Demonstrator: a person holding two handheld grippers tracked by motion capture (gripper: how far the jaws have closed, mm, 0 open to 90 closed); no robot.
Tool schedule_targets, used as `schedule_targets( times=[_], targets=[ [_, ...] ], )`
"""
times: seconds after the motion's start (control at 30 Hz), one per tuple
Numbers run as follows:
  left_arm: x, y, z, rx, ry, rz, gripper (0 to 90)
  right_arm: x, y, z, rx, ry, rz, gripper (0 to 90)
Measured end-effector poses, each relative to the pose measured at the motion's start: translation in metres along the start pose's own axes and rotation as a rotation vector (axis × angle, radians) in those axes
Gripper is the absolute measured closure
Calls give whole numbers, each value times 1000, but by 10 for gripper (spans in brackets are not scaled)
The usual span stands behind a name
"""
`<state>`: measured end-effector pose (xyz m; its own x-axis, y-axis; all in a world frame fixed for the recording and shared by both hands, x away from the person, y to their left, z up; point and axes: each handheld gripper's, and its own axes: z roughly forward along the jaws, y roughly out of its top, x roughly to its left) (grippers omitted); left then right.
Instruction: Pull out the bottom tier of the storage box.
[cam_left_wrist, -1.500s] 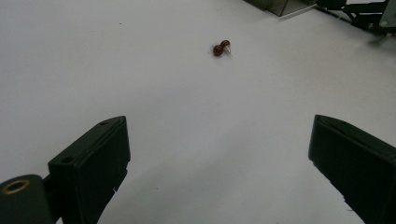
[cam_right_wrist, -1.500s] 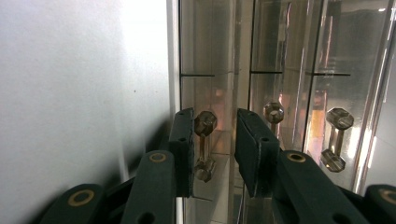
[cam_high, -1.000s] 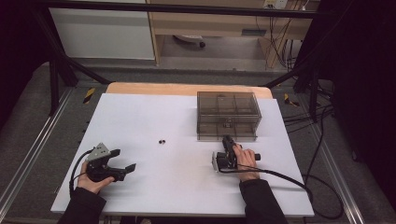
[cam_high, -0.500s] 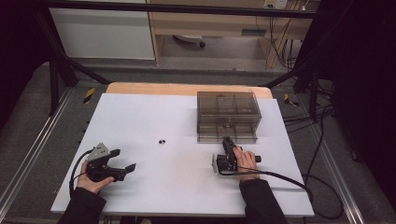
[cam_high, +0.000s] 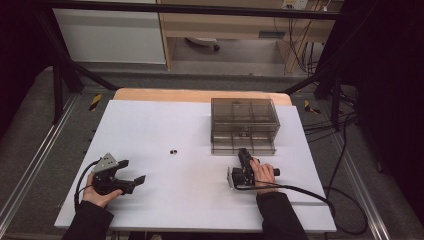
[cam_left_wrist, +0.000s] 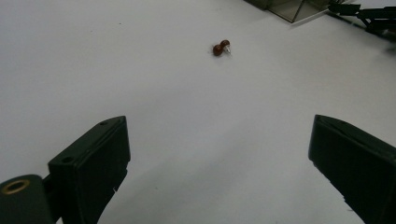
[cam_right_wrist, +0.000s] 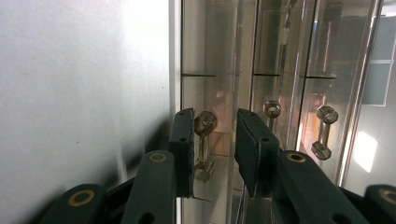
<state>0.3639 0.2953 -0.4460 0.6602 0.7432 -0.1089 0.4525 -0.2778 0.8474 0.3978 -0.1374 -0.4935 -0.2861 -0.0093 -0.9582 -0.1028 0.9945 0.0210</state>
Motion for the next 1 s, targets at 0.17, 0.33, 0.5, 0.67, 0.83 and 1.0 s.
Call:
schedule_targets(
  times=[0.17, 0.33, 0.5, 0.67, 0.83, 1.0],
  targets=[
    [0, 0, 0, 1, 0, 1, 52, 1, 0, -2, -4, -1, 2, 692],
    [0, 0, 0, 1, 0, 1, 52, 1, 0, -5, -3, 1, -3, 692],
    [0, 0, 0, 1, 0, 1, 52, 2, 0, -7, -6, 2, -4, 691],
    [0, 0, 0, 2, 1, 1, 52, 2, 0, -9, -7, 3, -8, 691],
    [0, 0, 0, 1, 1, 1, 52, 2, 0, -10, -7, 5, -5, 691],
    [0, 0, 0, 4, 1, 4, 52, 2, 0, -11, -7, 7, -7, 690]
  ],
)
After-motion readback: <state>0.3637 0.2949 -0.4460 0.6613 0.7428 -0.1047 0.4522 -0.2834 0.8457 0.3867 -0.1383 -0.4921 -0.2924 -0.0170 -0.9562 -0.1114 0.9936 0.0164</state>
